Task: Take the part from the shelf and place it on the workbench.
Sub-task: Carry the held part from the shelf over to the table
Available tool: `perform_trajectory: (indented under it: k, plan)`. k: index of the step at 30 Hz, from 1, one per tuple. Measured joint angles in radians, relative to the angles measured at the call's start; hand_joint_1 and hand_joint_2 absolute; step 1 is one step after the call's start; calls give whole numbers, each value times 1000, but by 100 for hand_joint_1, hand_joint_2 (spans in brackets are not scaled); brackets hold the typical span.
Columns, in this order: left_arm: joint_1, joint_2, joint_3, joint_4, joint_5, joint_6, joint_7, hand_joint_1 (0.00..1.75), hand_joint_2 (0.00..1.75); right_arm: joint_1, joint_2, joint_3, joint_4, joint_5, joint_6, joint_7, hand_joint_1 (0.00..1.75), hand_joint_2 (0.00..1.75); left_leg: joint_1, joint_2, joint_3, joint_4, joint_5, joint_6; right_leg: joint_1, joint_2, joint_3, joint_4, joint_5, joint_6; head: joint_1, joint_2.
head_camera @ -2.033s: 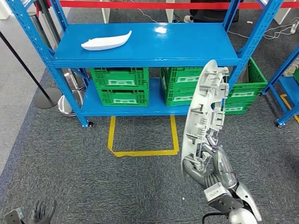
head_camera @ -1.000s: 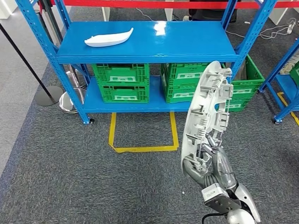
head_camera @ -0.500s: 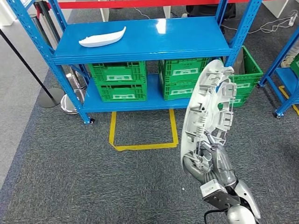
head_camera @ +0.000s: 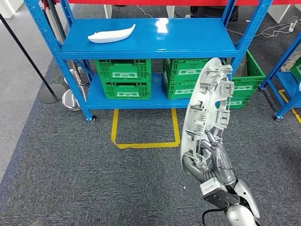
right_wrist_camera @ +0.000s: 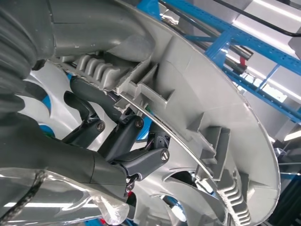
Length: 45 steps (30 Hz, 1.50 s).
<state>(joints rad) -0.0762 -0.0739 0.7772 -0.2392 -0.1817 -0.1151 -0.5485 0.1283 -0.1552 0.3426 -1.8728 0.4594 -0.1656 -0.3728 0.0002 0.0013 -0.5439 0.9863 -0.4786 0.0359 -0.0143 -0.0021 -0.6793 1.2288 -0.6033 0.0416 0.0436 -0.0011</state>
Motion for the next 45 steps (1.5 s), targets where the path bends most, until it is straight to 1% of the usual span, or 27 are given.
perform_trajectory:
  k: [1, 2, 3, 4, 5, 6, 7, 8, 10, 11, 12, 13, 15, 16, 17, 18, 19, 20, 21, 22, 23, 26, 31, 34, 39, 45]
  plan:
    - [-1, 0, 0, 0, 0, -1, 0, 0, 175, 0, 0, 1, 0, 0, 0, 0, 175, 175, -1, 0, -3, 1, 1, 1, 0, 0, -17, 46, -15, 2, 0, 0]
    - [-2, 1, 0, 0, 0, -1, 0, 0, 175, 1, -1, 2, 0, 0, 0, 0, 175, 175, -1, 1, -5, 2, 2, 1, 0, 0, -18, 59, -12, 3, 0, 0]
    - [-2, 1, 0, 0, 0, -1, 0, 0, 175, 1, -1, 3, 0, 0, 0, 0, 175, 175, -2, 1, -5, 4, 3, 0, -1, 0, 1, 30, 10, 3, 0, 0]
    - [-2, 1, 0, 0, -1, -2, 0, 0, 175, 1, -1, 4, 0, -1, 0, 1, 175, 175, -1, 1, -6, 6, 2, -1, -1, 0, 36, -32, 45, 2, 0, 0]
    - [-3, 1, 0, 0, -2, -3, 0, 0, 175, 0, -1, 4, 0, -1, 0, 1, 175, 175, -2, 0, -6, 9, 1, -3, -1, -1, 75, -103, 71, 0, 0, 0]
    - [-4, 1, 0, 0, -4, -6, -3, 0, 175, -1, -1, 5, 0, -1, 0, 1, 175, 175, -4, -1, -9, 14, 0, -7, 0, 0, 108, -165, 89, -3, 0, 0]
    - [-5, 1, 0, 0, -8, -12, -9, 0, 175, -3, -1, 6, 0, -2, 1, 0, 175, 175, -6, -1, -14, 18, 1, -12, 1, 0, 127, -202, 96, -7, -1, 0]
    - [-6, 2, 0, 0, -14, -20, -19, 0, 175, -4, -1, 7, 0, -2, 2, 0, 175, 175, -7, -1, -19, 21, 3, -17, 2, 1, 132, -215, 93, -11, -1, 0]
    - [-14, 6, -1, 0, -33, -38, -44, 0, 175, -5, -1, 10, 0, -4, 6, 0, 175, 175, -7, -2, -27, 24, 5, -28, 2, 1, 129, -217, 97, -22, -1, 0]
    - [-20, 7, -2, 0, -43, -45, -53, 0, 175, -6, -1, 12, 0, -5, 8, 0, 175, 175, -6, -2, -30, 30, -1, -33, 0, 0, 128, -219, 100, -27, -1, 0]
    - [-28, 8, -4, 0, -51, -50, -59, 0, 175, -8, -2, 14, 0, -7, 10, -1, 175, 175, -5, -3, -39, 51, -18, -38, -2, -1, 127, -221, 103, -33, -3, 0]
    - [-37, 9, -6, 0, -57, -52, -62, 0, 175, -11, -2, 18, 0, -8, 11, -2, 175, 175, -3, -3, -56, 93, -46, -44, -3, -2, 126, -223, 106, -38, -4, 0]
    - [-51, 9, -10, 0, -65, -50, -59, 0, 175, -16, -2, 25, 1, -10, 12, -3, 175, 175, 0, -3, -111, 225, -111, -53, -3, -3, 122, -223, 109, -44, -6, 0]
    - [-55, 8, -12, 0, -67, -48, -56, 0, 175, -17, -2, 29, 3, -10, 12, -3, 175, 175, 1, -3, -133, 281, -131, -55, -2, -3, 121, -223, 109, -46, -6, 0]
    - [-56, 8, -13, 0, -69, -49, -52, 0, 175, -18, -2, 32, 4, -11, 12, -3, 175, 175, 1, -3, -142, 307, -132, -56, -2, -2, 120, -222, 110, -46, -6, 0]
    - [-55, 8, -14, 0, -69, -55, -52, 0, 175, -16, -2, 33, 5, -12, 10, -2, 175, 175, 2, -3, -133, 293, -114, -54, -2, -1, 120, -222, 110, -47, -6, 0]
    - [-52, 7, -15, 0, -69, -64, -55, 0, 175, -13, -2, 34, 5, -12, 9, 0, 175, 175, 2, -3, -107, 242, -80, -51, -2, 0, 122, -222, 110, -46, -6, 0]
    - [-47, 8, -15, 0, -69, -73, -60, 0, 175, -9, -2, 35, 6, -12, 7, 0, 175, 175, 1, -3, -73, 171, -45, -46, -2, 0, 123, -222, 110, -46, -6, 0]
    - [-42, 9, -16, 0, -70, -81, -66, 0, 175, -5, -2, 35, 5, -12, 5, 1, 175, 175, -1, -4, -43, 106, -18, -41, 0, 1, 123, -221, 110, -44, -6, 0]
    - [-38, 10, -16, 0, -71, -85, -71, 0, 175, -1, -2, 34, 5, -12, 3, 1, 175, 175, -2, -4, -20, 55, -4, -36, 2, 2, 120, -219, 110, -42, -5, 0]
    - [-34, 11, -17, 0, -73, -86, -74, 0, 175, 2, -2, 34, 3, -13, 1, 1, 175, 175, -2, -4, -11, 28, -2, -36, 5, 2, 114, -216, 110, -41, -5, 0]
    - [-26, 11, -19, 0, -80, -88, -77, 0, 175, 4, -3, 32, 0, -15, 2, 5, 175, 175, -4, -5, -14, 17, -7, -42, 5, 1, 104, -212, 111, -39, -4, 0]
    - [-28, 13, -21, 0, -90, -80, -72, 0, 175, 13, -5, 30, -7, -15, 1, 8, 175, 175, -7, -6, -16, 18, -5, -34, 2, 1, 107, -222, 118, -27, -4, 0]
    - [-29, 13, -21, 0, -95, -76, -70, 0, 175, 30, -9, 25, -15, -15, 0, 8, 175, 175, -8, -6, -17, 18, -4, -31, 2, 1, 107, -225, 121, -23, -4, 0]
    - [-29, 13, -21, 0, -99, -76, -68, 0, 175, 46, -11, 17, -21, -15, -1, 8, 175, 175, -9, -5, -18, 18, -3, -28, 1, 1, 106, -225, 123, -20, -4, 0]
    - [-32, 17, -21, 0, -99, -81, -69, 0, 175, 49, -11, 15, -28, -10, -1, 0, 175, 175, -8, -5, -18, 18, -2, -27, 1, 1, 105, -225, 124, -19, -5, 0]
